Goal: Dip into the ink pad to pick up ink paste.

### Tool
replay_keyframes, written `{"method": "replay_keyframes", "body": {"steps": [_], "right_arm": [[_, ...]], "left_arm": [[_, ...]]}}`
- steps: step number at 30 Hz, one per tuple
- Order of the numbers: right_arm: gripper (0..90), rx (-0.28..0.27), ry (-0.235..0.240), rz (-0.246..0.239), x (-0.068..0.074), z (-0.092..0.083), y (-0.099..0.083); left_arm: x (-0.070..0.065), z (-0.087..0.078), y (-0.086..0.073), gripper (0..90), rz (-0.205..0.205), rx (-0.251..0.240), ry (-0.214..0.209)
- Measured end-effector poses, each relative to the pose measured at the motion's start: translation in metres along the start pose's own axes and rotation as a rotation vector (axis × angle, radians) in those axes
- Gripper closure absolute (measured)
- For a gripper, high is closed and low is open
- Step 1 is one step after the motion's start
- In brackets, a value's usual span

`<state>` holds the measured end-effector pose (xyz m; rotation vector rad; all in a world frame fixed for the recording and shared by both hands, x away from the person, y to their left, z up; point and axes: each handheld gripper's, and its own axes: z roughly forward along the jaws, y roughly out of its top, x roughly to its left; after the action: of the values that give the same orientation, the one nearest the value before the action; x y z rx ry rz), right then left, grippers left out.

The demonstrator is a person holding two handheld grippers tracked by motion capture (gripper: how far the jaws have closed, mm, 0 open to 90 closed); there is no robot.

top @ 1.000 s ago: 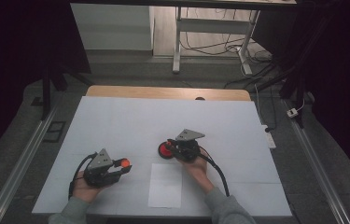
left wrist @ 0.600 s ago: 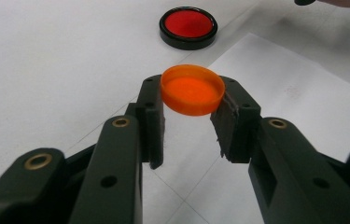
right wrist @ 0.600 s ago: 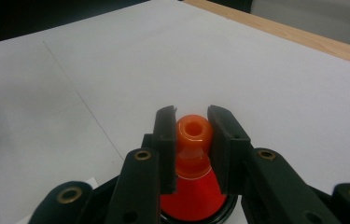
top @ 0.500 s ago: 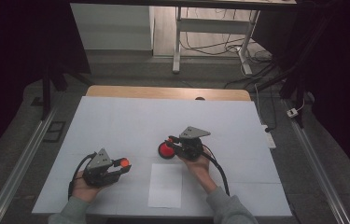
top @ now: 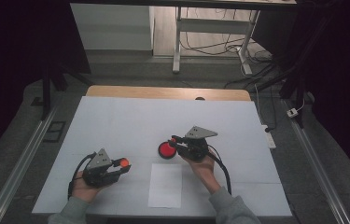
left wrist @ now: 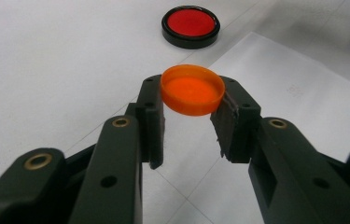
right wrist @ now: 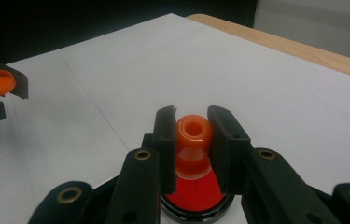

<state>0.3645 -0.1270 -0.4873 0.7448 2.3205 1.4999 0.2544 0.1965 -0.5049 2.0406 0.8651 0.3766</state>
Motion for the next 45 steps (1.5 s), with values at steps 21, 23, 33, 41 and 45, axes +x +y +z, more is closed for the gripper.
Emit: {"method": "replay_keyframes", "body": {"steps": [21,23,33,41,45], "right_arm": [[72.7,-0.025,0.025,0.011,0.005,-0.021,0.002],[72.7,-0.025,0.026,0.007,0.005,-0.023,0.002],[72.7,-0.016,0.018,0.007,0.005,-0.031,-0.003],[72.6,-0.008,0.021,-0.004,0.01,-0.033,-0.004],[72.6,0.002,0.033,-0.005,0.012,-0.031,-0.006]], "left_arm": [[0.001,0.0,0.0,64.5,-0.006,-0.004,0.0],[0.001,0.0,0.0,64.5,-0.006,-0.005,0.001],[0.002,0.0,0.0,64.5,-0.006,-0.006,0.006],[0.002,0.0,0.0,64.5,-0.006,-0.004,0.006],[0.003,0.0,0.0,64.5,-0.007,-0.004,0.005]]}}
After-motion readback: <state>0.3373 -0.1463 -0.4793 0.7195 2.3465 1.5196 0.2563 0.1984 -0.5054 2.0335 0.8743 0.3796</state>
